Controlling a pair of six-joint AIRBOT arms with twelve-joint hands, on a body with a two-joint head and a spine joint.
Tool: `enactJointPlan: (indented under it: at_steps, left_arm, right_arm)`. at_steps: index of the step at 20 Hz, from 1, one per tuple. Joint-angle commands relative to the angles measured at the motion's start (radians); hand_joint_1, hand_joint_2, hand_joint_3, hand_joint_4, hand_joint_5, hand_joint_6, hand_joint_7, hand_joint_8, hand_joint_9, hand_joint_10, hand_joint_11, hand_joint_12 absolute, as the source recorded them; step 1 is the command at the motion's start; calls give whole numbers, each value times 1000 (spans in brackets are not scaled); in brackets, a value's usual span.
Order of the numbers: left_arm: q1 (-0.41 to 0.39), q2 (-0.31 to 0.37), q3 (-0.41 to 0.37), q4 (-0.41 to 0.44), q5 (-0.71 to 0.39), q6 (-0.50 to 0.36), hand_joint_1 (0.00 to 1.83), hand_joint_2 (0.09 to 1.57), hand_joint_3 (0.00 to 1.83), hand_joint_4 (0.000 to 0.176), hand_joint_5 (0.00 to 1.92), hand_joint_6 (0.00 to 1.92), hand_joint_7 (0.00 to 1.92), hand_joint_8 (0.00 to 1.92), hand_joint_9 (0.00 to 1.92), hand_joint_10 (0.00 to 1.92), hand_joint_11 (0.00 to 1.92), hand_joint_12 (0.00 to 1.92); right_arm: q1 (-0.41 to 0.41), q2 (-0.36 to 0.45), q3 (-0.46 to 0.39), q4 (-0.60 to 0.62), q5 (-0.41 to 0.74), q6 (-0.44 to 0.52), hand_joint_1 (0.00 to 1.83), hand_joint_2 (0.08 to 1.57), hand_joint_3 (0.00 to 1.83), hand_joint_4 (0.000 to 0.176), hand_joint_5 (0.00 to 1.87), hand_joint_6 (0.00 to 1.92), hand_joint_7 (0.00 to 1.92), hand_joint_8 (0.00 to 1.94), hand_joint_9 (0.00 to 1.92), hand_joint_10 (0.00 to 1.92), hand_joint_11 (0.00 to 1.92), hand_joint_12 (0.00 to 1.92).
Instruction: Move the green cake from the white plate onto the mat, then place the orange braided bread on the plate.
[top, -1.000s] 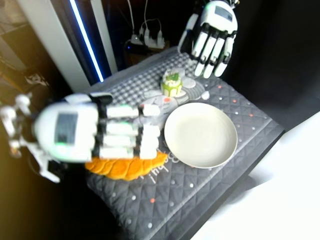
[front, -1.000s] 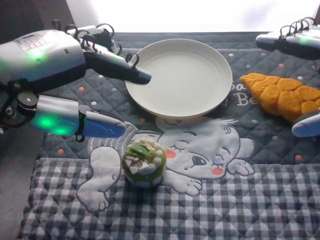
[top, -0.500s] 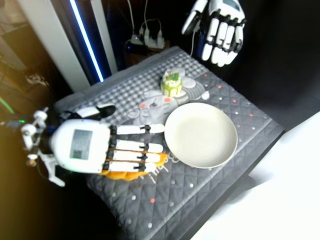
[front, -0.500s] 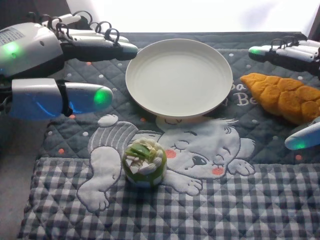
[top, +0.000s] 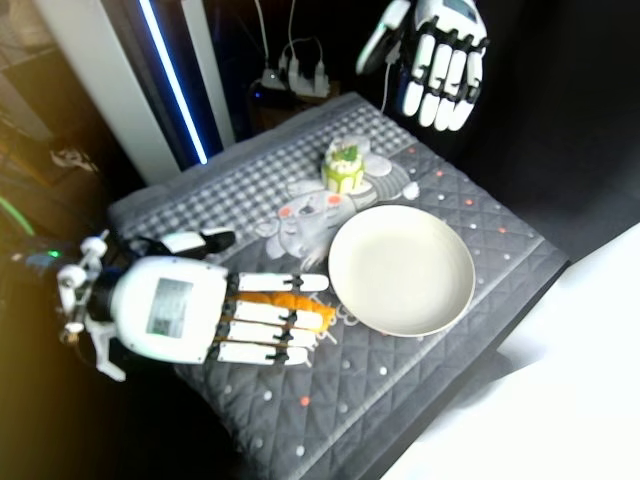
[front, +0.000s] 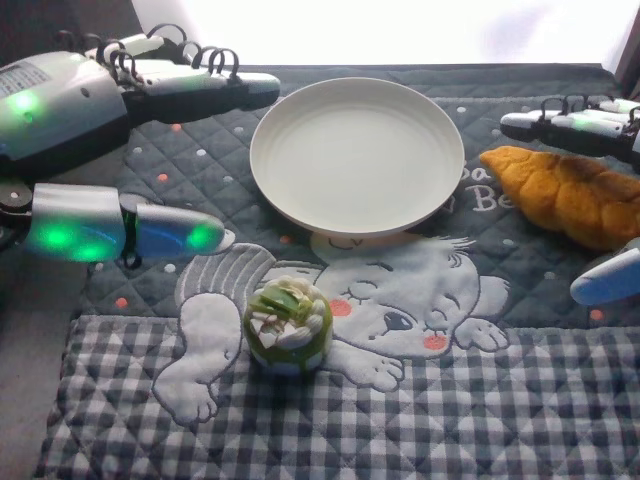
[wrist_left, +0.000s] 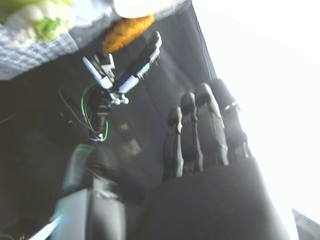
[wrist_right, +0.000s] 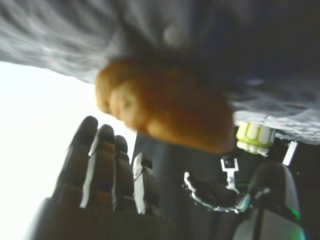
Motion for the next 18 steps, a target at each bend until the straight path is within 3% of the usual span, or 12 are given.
enactJointPlan:
  at_steps: [1,3,4,6,7,8,11,12,13,14,17,18]
  left_arm:
    - [-6,11,-2,-50,-117,-2,303,1144,0,16,167,1,282,4,315,12,0,1020]
    - [-5,11,-3,-52,-118,-1,274,1123,0,3,278,31,330,5,368,9,6,1179]
    - [-6,11,-5,-53,-122,2,323,1091,0,8,317,36,335,3,367,5,0,1238]
    - [-7,11,-5,-54,-125,5,276,1156,13,23,345,42,266,1,270,3,0,1145]
    - [-7,11,-5,-54,-124,6,131,1231,34,0,376,45,357,19,346,26,0,1090]
    - [-6,11,-5,-54,-123,7,27,1294,45,0,328,20,366,13,381,32,0,1163]
    - [-6,5,-5,-54,-119,8,151,1202,0,0,268,1,382,4,397,9,0,1176]
    - [-6,3,-5,-54,-120,9,159,1226,0,30,308,23,388,5,388,4,0,1189]
    - [-7,1,-5,-54,-121,10,218,1237,1,21,366,68,391,6,377,3,0,1100]
    - [-7,1,-5,-54,-121,11,271,1131,0,0,369,74,453,23,434,25,0,1189]
    - [-6,1,-4,-54,-121,12,198,1260,10,0,467,88,549,17,505,29,0,1129]
    - [-7,1,-4,-54,-119,14,237,1223,0,0,336,24,454,3,459,7,0,1182]
  right_arm:
    - [11,12,9,34,74,17,622,667,0,176,0,0,97,0,251,3,37,986]
    - [11,11,14,24,55,23,625,677,3,176,0,0,104,2,279,12,48,1018]
    - [11,8,21,21,38,25,644,683,2,176,0,0,98,0,278,7,9,1044]
    - [11,-7,44,21,24,47,618,738,9,176,0,0,114,0,292,2,0,1101]
    - [11,-15,56,21,13,49,601,748,11,176,0,0,116,1,298,4,0,1106]
    - [11,-20,63,22,6,49,639,762,7,176,0,0,118,1,319,9,0,1126]
    - [11,-41,95,35,-20,49,756,805,10,176,0,0,74,0,267,0,12,1187]
    - [11,-47,104,37,-30,49,773,821,3,176,0,0,88,1,312,11,39,1134]
    - [11,-53,111,37,-39,49,738,816,0,164,0,0,91,0,361,15,111,1110]
    - [11,-57,114,37,-44,49,746,817,1,174,0,0,61,0,333,2,104,1105]
    - [11,-58,106,31,-38,49,763,840,9,176,0,0,74,7,321,4,93,1106]
    - [11,-59,106,29,-38,49,754,840,7,176,0,0,93,13,319,3,83,1103]
